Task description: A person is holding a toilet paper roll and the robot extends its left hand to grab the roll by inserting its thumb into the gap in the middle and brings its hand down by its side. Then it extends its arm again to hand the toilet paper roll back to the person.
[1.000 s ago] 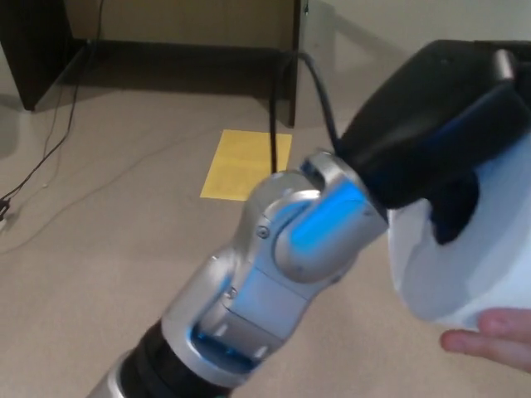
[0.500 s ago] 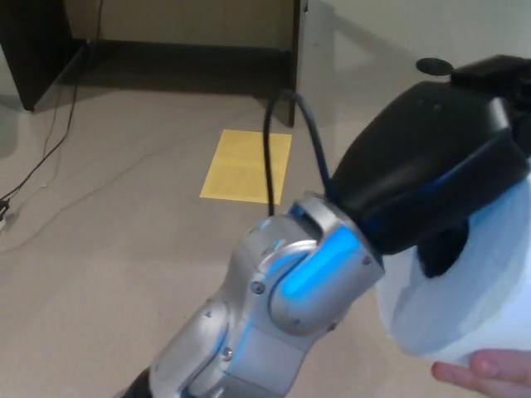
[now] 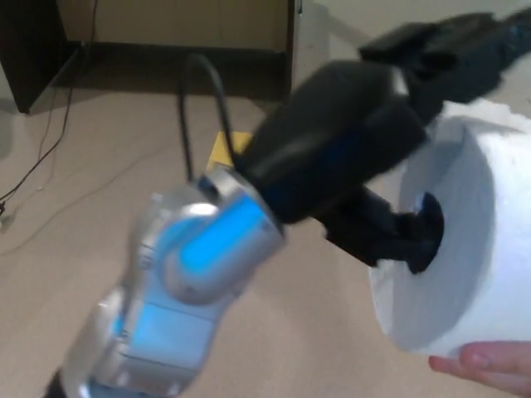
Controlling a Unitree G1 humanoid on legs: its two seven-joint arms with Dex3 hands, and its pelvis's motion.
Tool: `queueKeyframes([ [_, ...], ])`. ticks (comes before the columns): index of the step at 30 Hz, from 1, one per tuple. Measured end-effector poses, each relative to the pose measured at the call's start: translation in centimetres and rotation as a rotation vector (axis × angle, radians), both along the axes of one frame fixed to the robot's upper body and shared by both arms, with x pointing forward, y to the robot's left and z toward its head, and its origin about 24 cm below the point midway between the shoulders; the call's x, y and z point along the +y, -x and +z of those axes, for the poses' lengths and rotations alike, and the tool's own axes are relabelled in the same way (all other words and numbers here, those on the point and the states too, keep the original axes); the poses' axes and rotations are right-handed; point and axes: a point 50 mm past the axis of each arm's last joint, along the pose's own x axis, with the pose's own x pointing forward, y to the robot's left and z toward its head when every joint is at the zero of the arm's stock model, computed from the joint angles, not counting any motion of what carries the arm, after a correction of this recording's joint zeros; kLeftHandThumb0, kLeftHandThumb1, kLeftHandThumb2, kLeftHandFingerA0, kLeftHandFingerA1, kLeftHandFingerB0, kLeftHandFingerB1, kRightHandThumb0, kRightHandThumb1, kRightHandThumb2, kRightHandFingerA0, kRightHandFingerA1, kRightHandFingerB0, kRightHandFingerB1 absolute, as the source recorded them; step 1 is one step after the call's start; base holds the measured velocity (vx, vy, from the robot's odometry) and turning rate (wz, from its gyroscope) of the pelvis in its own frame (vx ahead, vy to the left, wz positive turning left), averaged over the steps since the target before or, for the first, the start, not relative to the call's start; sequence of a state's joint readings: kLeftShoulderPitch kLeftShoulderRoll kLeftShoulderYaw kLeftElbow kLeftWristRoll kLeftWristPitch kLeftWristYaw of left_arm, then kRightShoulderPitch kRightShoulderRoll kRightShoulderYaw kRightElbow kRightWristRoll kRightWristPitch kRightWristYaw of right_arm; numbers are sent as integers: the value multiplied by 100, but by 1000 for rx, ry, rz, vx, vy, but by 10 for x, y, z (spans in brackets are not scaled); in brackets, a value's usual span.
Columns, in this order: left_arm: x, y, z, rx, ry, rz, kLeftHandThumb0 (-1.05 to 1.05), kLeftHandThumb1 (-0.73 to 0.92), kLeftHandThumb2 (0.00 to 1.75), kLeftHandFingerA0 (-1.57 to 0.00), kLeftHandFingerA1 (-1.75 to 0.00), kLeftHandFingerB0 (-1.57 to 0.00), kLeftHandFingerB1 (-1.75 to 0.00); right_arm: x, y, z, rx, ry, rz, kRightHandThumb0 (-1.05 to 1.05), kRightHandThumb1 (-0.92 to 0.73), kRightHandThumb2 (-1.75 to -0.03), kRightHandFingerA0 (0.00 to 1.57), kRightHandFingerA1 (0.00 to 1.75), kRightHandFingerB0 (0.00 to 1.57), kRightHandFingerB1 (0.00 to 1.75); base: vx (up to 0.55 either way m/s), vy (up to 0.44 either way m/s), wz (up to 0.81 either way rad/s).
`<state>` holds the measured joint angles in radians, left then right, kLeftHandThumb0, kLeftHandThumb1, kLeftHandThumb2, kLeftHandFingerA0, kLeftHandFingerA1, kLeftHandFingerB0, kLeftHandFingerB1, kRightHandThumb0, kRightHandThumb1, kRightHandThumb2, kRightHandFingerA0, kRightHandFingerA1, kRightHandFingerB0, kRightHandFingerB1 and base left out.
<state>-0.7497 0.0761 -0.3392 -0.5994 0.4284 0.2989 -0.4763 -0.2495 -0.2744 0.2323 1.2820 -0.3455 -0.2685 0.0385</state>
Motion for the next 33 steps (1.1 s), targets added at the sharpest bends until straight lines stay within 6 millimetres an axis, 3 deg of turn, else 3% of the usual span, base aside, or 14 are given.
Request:
queueKeyframes([
  [8,36,-7,15,58,27,38,-45,34,70,-6,-29,-5,-22,0,0,0,-1,-1,-3,-37,-66,-60,75,57,59,44,0,0,0],
  [9,43,-8,17,68,38,49,-46,33,58,-9,-29,-10,-22,0,0,0,0,0,-3,-37,-66,-60,75,58,59,43,0,0,0],
  [13,63,-9,23,91,76,73,-38,36,52,-6,-28,-7,-25,0,0,0,0,0,-2,-36,-66,-60,75,57,58,43,0,0,0],
  [14,71,-9,23,102,95,81,-38,35,52,-7,-28,-8,-25,0,0,0,1,0,-1,-36,-66,-60,76,61,58,44,0,0,0],
  [15,78,-8,22,113,111,88,-39,30,71,-7,-44,0,-32,0,1,0,2,0,-1,-37,-66,-60,76,61,57,43,0,0,0],
  [18,97,-7,16,150,150,119,-48,34,64,-9,-38,-7,-22,0,1,0,2,0,-1,-37,-67,-60,76,62,57,42,0,0,0],
  [22,130,-7,-13,279,219,196,-46,34,63,-5,-39,-13,-27,-1,4,-2,10,0,-4,-38,-67,-61,76,61,58,43,0,0,0],
  [23,135,-7,-20,307,227,209,-24,24,80,-3,-50,0,-48,-1,5,-2,11,0,-4,-38,-66,-60,76,62,58,43,0,0,0],
  [24,141,-6,-30,347,239,227,-24,24,80,-3,-50,0,-48,-1,5,-2,11,-1,-4,-38,-66,-60,76,62,58,43,0,0,0],
  [25,147,-7,-42,391,251,247,-42,39,52,-21,-35,-16,-27,-1,5,-2,11,-1,-5,-38,-67,-60,77,64,59,43,0,0,0],
  [28,164,-9,-76,525,285,313,-36,40,52,-22,-34,-20,-28,-1,5,-2,10,-1,-5,-39,-67,-60,80,63,59,43,0,0,0],
  [29,169,-10,-88,567,293,336,-18,27,82,-11,-52,-8,-49,-1,5,-2,10,-1,-6,-38,-66,-60,79,64,60,43,0,0,0],
  [32,187,-10,-124,702,321,412,-19,26,83,-14,-52,-11,-50,-2,5,-2,9,-1,-8,-38,-66,-60,79,63,61,44,0,0,0],
  [33,194,-9,-141,762,337,449,-40,40,61,-29,-41,-21,-34,-2,5,-2,9,-1,-9,-38,-66,-60,79,62,61,44,0,0,0],
])
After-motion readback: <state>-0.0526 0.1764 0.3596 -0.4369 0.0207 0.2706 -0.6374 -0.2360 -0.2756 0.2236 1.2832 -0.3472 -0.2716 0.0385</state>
